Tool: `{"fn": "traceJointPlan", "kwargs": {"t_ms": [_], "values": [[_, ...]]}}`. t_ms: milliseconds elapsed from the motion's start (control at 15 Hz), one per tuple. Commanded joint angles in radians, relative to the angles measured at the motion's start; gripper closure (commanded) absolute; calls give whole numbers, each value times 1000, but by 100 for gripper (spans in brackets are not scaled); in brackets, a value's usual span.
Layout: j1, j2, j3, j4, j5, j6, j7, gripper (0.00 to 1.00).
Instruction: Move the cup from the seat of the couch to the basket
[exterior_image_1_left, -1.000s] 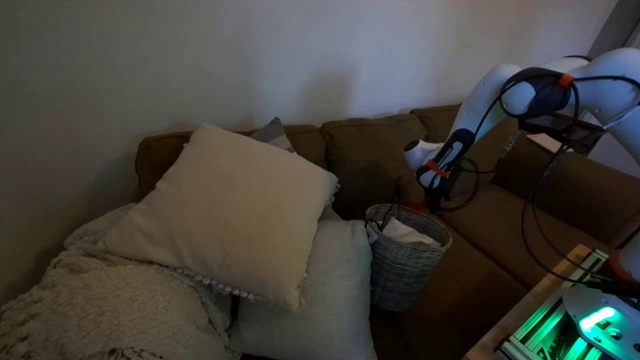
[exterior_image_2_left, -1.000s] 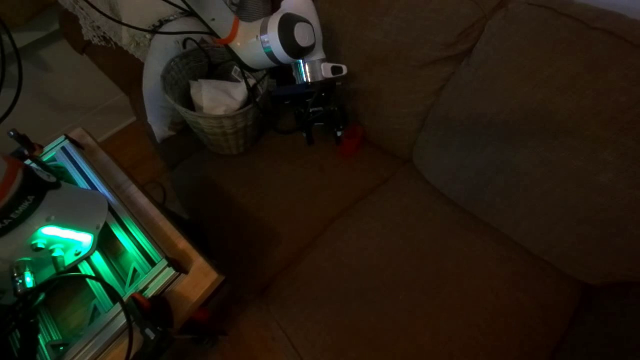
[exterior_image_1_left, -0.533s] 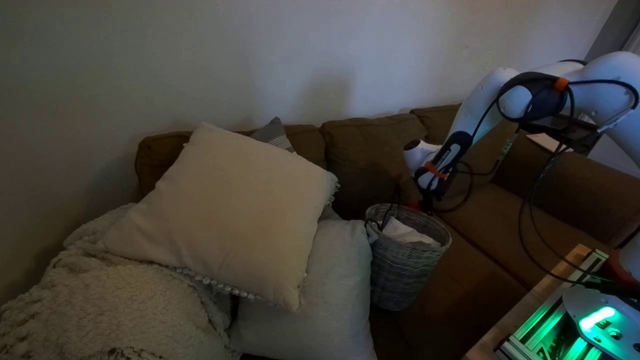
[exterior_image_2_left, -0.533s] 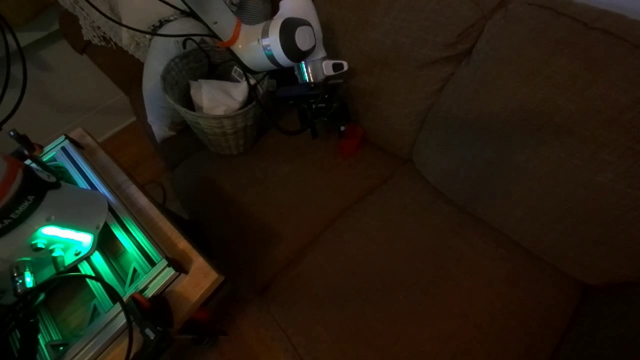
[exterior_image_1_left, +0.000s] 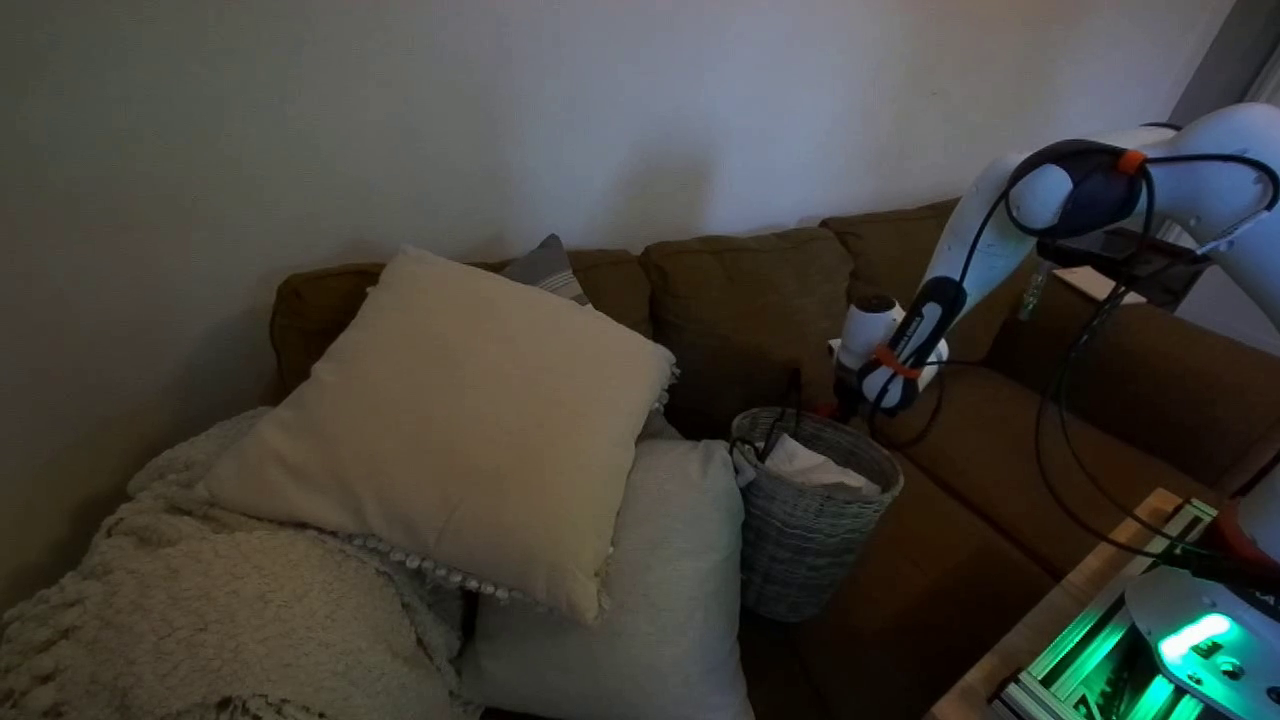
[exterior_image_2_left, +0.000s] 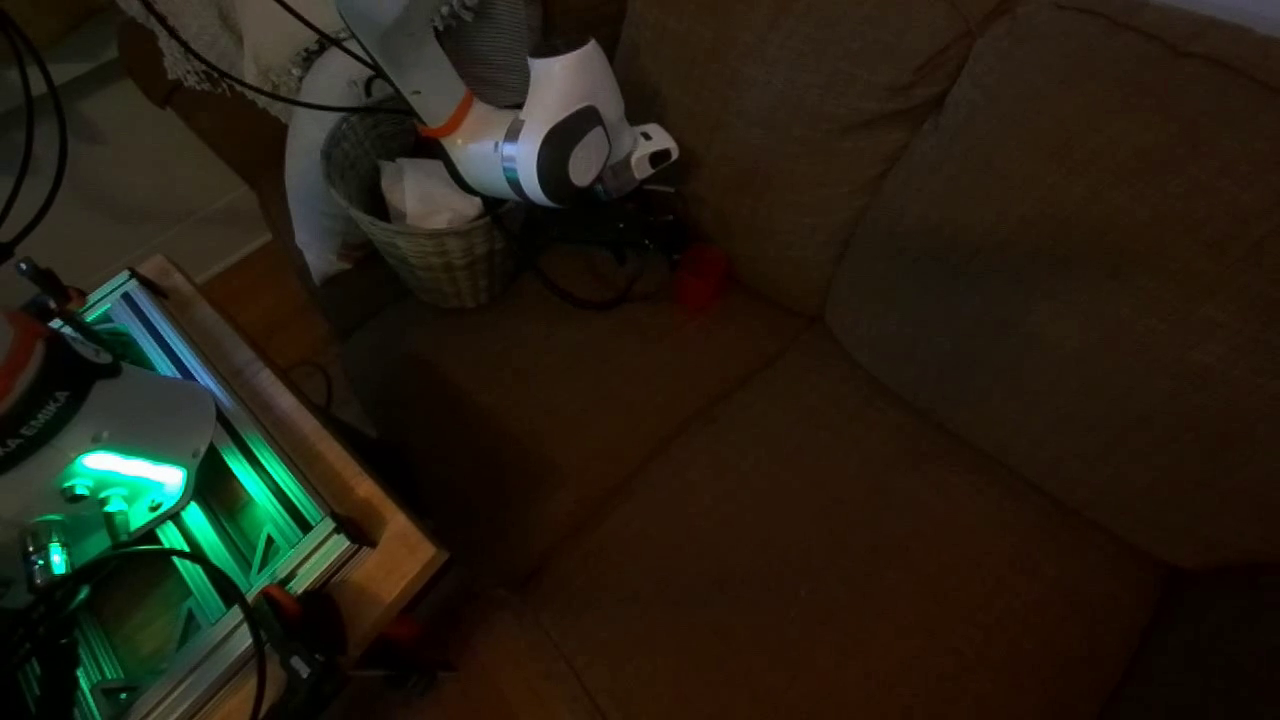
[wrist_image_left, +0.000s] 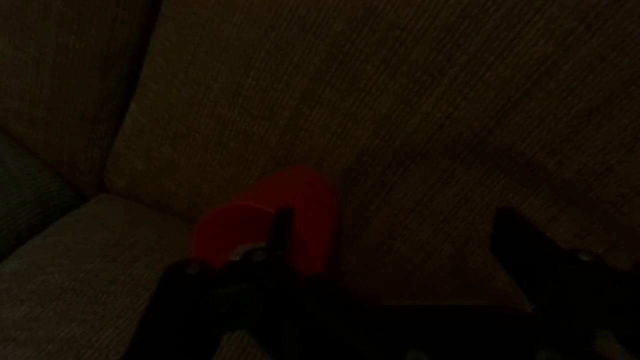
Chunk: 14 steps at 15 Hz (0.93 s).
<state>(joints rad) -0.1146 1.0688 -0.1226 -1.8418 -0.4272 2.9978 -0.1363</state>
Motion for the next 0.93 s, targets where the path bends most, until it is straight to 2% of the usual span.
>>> {"fn": "traceJointPlan", "kwargs": {"t_ms": [0,67,400,533,733,867], "values": [[-37,-8,11,-49,15,163,-100,0],[-59,6,32,-33,16,172,-127,0],[-158,96,147,88,42,46,-222,0],[-154,114,137,129,61,8,-229,0],[-151,106,119,148,67,30,-234,0],[-175,97,146,149,60,26,-265,0]]}}
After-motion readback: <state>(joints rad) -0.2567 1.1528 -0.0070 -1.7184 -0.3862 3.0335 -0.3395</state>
